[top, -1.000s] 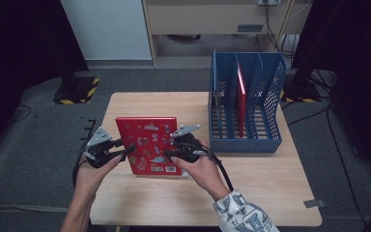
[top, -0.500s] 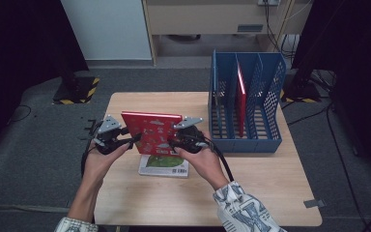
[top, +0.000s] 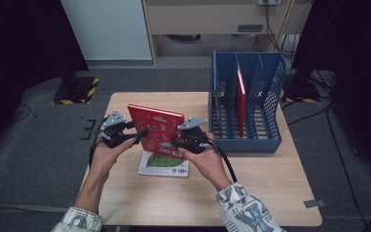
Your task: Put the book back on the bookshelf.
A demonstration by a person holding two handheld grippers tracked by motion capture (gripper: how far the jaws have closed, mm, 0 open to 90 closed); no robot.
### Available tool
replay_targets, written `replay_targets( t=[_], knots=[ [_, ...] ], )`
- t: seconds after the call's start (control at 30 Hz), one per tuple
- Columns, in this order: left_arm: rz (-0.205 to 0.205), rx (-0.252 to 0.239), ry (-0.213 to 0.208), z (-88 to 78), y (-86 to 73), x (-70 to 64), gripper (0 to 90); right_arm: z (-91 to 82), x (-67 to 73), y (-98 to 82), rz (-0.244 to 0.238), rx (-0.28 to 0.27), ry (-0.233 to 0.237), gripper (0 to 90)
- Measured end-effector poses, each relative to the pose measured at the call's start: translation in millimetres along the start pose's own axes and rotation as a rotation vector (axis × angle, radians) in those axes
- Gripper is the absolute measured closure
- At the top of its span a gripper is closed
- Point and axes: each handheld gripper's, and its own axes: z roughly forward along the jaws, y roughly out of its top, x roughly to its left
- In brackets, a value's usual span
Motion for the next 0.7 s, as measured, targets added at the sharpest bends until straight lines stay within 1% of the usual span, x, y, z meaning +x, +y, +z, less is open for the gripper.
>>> replay_targets(
  t=[0.1, 0.23, 0.27, 0.37, 0.5, 0.53, 0.63, 0.7],
  knots=[
    [0.009, -0.002, -0.001, 2.9, 0.3, -1.5, 29.5, -1.9, 3.7, -1.0, -0.007, -0.001, 0.01, 58.0],
    [0.008, -0.011, -0.017, 3.2, -1.7, -1.7, 25.2, -4.7, 6.7, -4.5, -0.004, -0.02, 0.033, 58.9],
    [0.014, -0.012, -0.019, 3.2, -2.2, -1.9, 23.9, -5.5, 8.0, -5.0, -0.006, -0.023, 0.038, 58.9],
    [0.012, -0.016, -0.026, 4.1, -2.7, -2.7, 20.6, -7.2, 12.9, -6.3, -0.023, -0.025, 0.046, 58.0],
    [0.02, -0.019, -0.035, 5.9, -3.4, -4.1, 15.7, -9.3, 16.6, -8.1, -0.021, -0.036, 0.065, 57.1],
    [0.019, -0.02, -0.038, 5.9, -3.8, -4.6, 14.6, -9.6, 17.3, -8.6, -0.027, -0.04, 0.068, 56.8],
    [0.012, -0.024, -0.043, 4.1, -5.1, -5.3, 13.4, -10.6, 19.5, -8.7, -0.035, -0.053, 0.083, 52.8],
    [0.007, -0.028, -0.047, 3.6, -5.6, -5.9, 11.9, -12.0, 22.0, -6.7, -0.041, -0.082, 0.091, 48.7]
  ],
)
